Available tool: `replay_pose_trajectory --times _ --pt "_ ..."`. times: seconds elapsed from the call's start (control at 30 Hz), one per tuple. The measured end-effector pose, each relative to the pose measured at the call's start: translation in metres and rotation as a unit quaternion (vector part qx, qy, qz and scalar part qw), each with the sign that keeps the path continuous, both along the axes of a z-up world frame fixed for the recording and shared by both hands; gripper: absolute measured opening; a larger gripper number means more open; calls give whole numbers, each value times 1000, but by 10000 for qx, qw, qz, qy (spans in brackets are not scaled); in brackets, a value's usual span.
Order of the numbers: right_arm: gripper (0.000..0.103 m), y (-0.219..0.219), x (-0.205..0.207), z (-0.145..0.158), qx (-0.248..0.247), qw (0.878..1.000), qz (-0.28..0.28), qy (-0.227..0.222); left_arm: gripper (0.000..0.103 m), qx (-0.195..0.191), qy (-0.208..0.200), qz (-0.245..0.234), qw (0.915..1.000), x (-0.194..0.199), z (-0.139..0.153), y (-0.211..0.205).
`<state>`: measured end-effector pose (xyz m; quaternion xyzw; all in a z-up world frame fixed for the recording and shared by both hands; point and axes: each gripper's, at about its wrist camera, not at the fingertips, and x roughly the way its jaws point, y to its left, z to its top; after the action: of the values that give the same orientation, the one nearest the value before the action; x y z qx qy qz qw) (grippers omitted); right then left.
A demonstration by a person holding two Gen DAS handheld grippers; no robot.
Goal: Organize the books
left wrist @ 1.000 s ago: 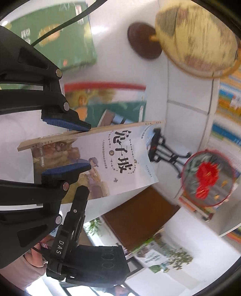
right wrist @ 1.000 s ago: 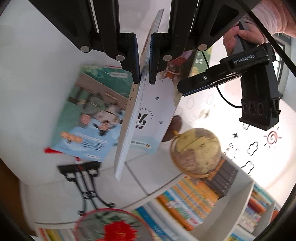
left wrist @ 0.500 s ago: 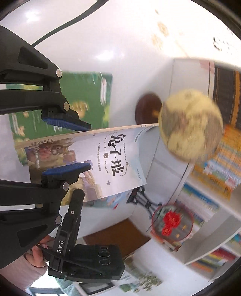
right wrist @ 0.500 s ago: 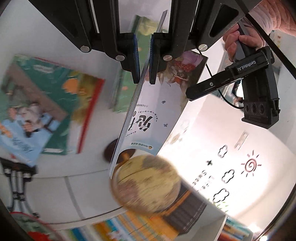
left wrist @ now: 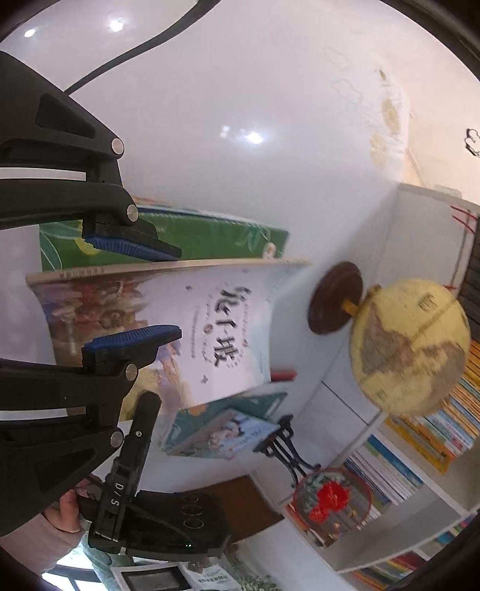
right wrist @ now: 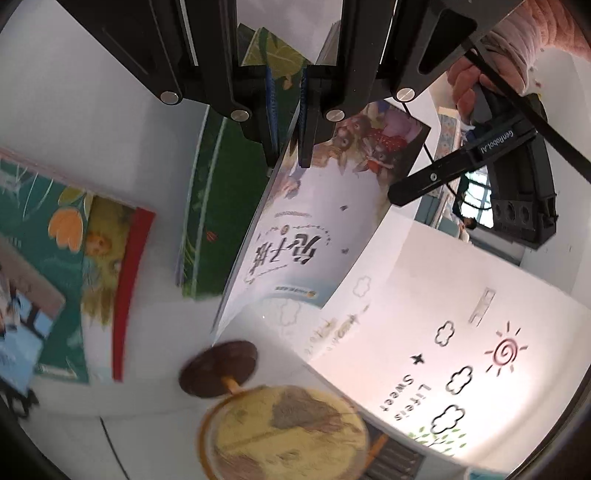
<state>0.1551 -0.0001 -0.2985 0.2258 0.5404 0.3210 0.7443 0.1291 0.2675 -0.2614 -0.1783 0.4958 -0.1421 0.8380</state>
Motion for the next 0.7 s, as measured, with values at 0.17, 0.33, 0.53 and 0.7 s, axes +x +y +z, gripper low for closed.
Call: replay_pose_trajectory --times 0.17,0.33,0.53,0.7 --pt "12 1 6 -18 -172 9994 -99 270 31 17 306 176 9994 1 -23 6" --pt "14 8 15 -25 -370 9985 -160 377 31 221 469 380 9979 -4 -36 8" --pt "14 9 17 -19 -651 9964 -220 498 35 569 465 747 9945 0 -19 11" --pt "22 -51 2 -19 -816 9899 -1034 528 59 -48 210 785 9967 37 13 -9"
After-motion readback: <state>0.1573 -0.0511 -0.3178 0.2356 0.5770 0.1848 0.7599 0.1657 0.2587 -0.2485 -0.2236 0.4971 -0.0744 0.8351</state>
